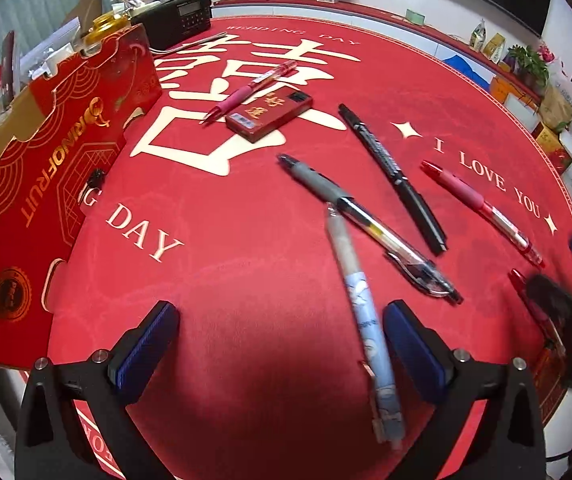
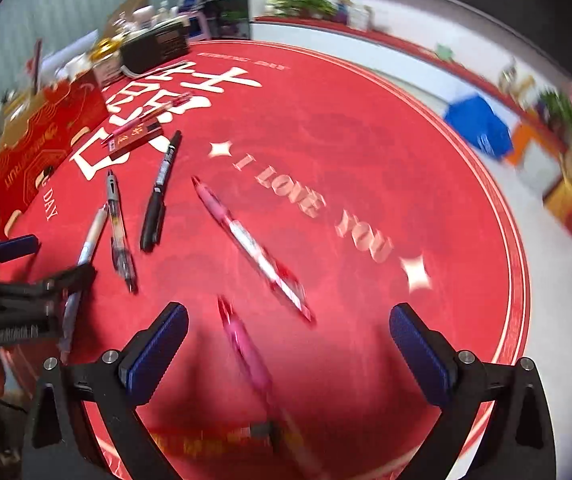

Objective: Organize rigid objects
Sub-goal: 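Move the left tool to the light-blue pen while the right tool approaches the pink pen, then grasp the light-blue pen with the left tool while the right tool grasps the pink pen, then carry the light-blue pen and the pink pen over the cardboard box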

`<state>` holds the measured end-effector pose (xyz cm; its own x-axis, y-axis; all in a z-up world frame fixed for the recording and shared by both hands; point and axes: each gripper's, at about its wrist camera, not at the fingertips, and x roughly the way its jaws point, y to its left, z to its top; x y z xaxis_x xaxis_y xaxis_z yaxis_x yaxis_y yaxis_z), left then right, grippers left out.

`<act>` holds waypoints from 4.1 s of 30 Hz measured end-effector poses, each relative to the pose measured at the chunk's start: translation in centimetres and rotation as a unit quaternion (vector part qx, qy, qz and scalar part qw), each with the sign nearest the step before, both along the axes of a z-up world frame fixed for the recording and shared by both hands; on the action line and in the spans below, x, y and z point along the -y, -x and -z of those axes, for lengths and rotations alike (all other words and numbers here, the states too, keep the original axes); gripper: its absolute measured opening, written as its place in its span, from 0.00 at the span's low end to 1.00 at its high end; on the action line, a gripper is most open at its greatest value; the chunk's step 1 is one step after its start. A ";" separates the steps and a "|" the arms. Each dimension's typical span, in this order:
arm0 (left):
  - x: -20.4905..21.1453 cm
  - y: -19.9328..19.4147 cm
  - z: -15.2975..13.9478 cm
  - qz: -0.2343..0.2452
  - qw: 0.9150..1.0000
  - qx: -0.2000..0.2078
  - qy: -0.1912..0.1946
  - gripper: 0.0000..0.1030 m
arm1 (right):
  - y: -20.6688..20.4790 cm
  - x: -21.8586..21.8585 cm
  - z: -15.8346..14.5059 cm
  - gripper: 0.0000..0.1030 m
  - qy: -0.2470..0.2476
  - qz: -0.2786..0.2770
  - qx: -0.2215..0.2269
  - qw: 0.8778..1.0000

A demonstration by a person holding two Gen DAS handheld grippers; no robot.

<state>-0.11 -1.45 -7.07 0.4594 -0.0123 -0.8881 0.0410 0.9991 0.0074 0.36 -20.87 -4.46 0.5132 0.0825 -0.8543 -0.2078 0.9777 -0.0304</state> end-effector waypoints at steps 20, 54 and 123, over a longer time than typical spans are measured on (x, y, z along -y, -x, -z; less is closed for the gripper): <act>3.7 0.5 0.4 -0.061 0.998 0.032 0.009 1.00 | -4.5 -3.4 1.5 0.37 0.018 -0.120 -0.079 0.989; -1.7 3.0 -7.2 -0.008 0.995 0.093 0.043 0.10 | 0.0 -1.3 -4.4 0.10 -0.164 0.028 -0.037 0.985; -26.1 1.9 -10.6 -0.243 0.954 0.177 0.007 0.09 | -6.0 -32.6 -9.6 0.10 -0.140 -0.222 -0.027 0.965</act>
<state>-2.01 24.63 3.53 0.6854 0.2685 -0.6769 -0.4294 0.8997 -0.0779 6.32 11.74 5.16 0.3300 0.5147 -0.7913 -0.6016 0.7607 0.2438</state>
